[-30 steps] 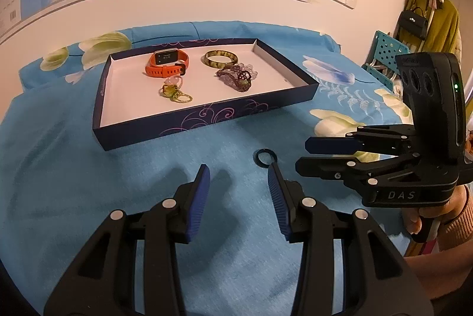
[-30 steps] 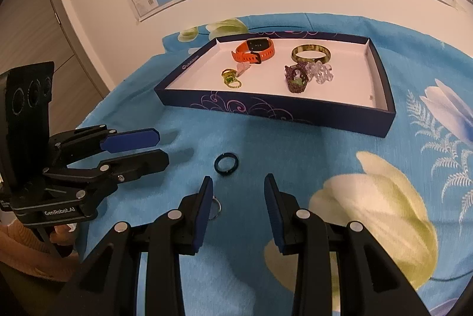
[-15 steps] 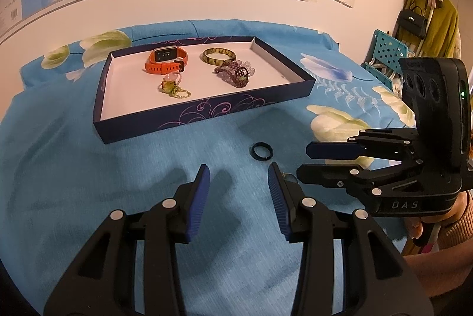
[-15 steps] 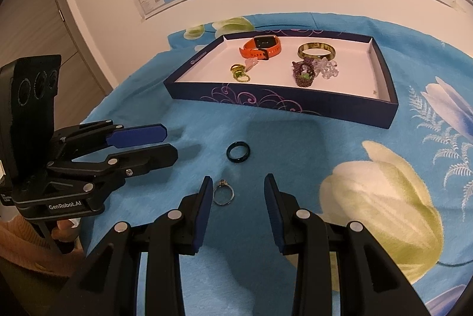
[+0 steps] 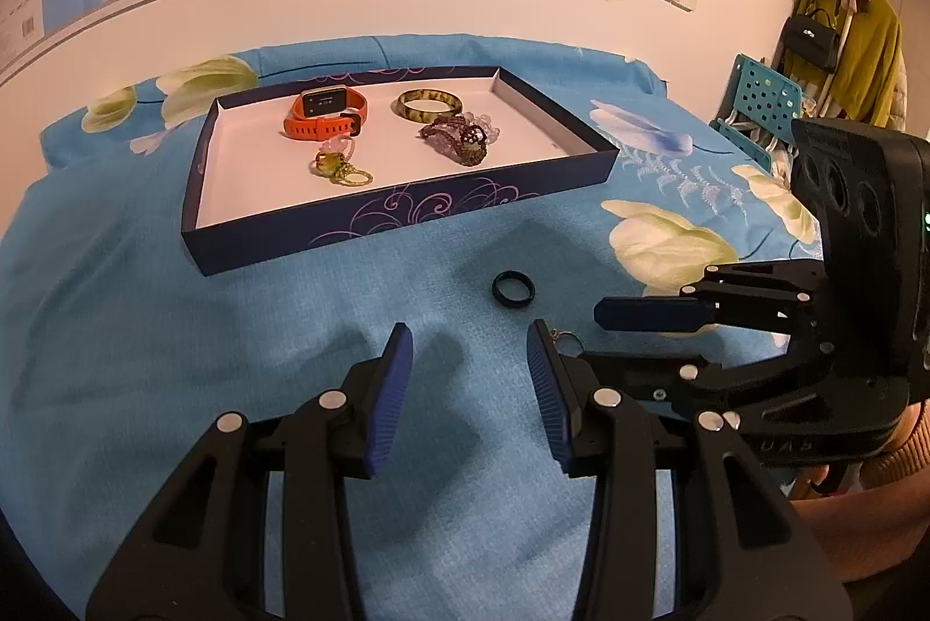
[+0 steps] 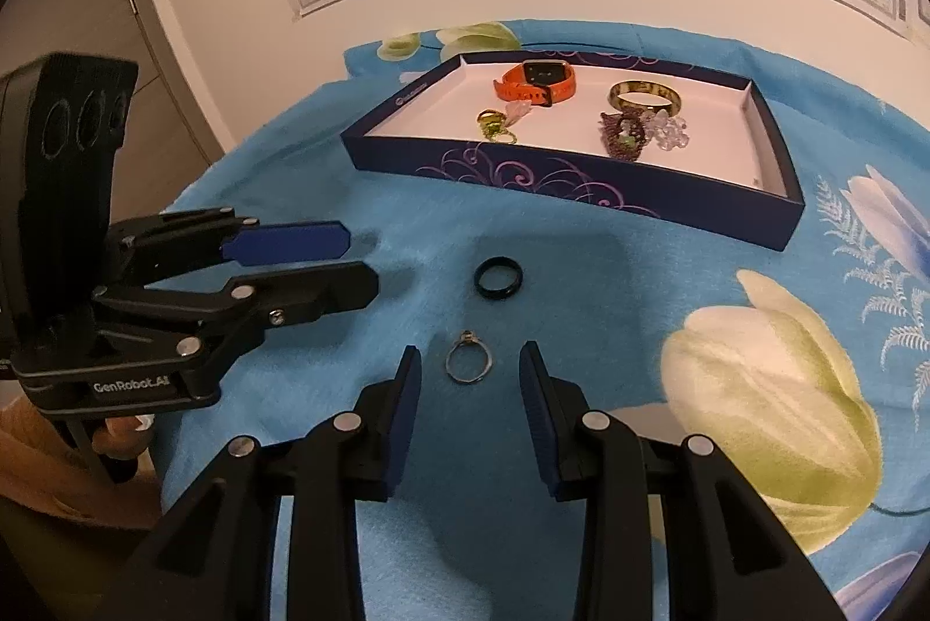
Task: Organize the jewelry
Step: 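Grasp the silver ring with the right tool while the left tool grasps the black ring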
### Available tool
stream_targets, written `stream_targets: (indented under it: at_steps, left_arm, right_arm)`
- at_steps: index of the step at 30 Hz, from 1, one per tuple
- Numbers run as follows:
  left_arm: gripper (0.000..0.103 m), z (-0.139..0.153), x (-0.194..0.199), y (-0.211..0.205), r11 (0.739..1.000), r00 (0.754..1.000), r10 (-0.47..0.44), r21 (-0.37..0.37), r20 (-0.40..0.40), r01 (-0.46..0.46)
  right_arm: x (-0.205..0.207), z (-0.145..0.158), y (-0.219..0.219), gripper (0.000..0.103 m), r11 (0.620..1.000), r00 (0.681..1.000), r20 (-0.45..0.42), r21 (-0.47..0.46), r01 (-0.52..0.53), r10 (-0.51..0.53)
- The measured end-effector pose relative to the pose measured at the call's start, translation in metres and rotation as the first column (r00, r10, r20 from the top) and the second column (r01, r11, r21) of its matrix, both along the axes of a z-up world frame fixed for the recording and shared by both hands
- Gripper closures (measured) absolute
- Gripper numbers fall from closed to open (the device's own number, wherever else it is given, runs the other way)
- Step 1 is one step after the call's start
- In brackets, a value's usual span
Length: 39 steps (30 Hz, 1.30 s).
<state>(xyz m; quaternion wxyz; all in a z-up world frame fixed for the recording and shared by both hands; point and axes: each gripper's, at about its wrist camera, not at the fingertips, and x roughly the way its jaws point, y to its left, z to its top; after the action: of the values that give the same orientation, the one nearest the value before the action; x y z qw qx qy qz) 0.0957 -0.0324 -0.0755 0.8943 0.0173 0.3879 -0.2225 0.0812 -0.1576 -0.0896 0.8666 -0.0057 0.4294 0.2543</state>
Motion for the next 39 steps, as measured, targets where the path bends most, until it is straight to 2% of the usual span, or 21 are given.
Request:
stream_targets:
  at_steps: [5,12,17,19,27,29,31,37,39]
  left_arm:
    - [0.062,-0.002,0.003,-0.001,1.0,1.0,0.003,0.006,-0.004,-0.003]
    - [0.062,-0.004,0.009,-0.003,1.0,1.0,0.004,0.013,-0.01,-0.004]
    - [0.062,-0.006,0.012,-0.006,1.0,1.0,-0.004,0.019,-0.012,0.004]
    - [0.062,-0.006,0.014,-0.009,1.0,1.0,-0.01,0.02,-0.013,0.011]
    - [0.063,-0.007,0.021,-0.022,0.998,0.999,-0.036,0.047,-0.007,0.036]
    - [0.064,-0.006,0.023,-0.02,0.999,0.999,-0.031,0.044,-0.008,0.032]
    - [0.064,-0.005,0.024,-0.017,0.999,1.0,-0.021,0.039,-0.006,0.021]
    - [0.064,-0.005,0.028,-0.016,0.999,1.0,-0.014,0.047,-0.007,0.014]
    - [0.064,-0.006,0.029,-0.018,0.998,1.0,-0.021,0.051,-0.008,0.022]
  right_arm:
    - [-0.001,-0.002,0.008,0.07,0.999,1.0,0.01,-0.036,-0.012,0.013]
    - [0.0,-0.003,0.011,0.088,0.995,0.999,0.036,-0.099,0.002,0.002]
    - [0.0,-0.003,0.007,0.094,0.996,0.999,0.039,-0.093,0.007,-0.004]
    - [0.002,-0.003,0.004,0.1,0.997,1.0,0.029,-0.08,0.009,-0.007]
    - [0.006,-0.001,-0.006,0.099,0.999,1.0,0.005,-0.042,0.029,-0.029]
    - [0.005,0.001,-0.007,0.095,1.0,1.0,-0.005,-0.008,0.014,-0.014]
    - [0.004,0.002,-0.001,0.081,1.0,1.0,0.013,-0.031,0.0,0.0]
    - [0.005,-0.002,0.016,0.081,0.994,0.999,0.034,-0.105,-0.028,0.032]
    - [0.005,-0.003,0.016,0.087,0.993,0.998,0.044,-0.119,-0.028,0.033]
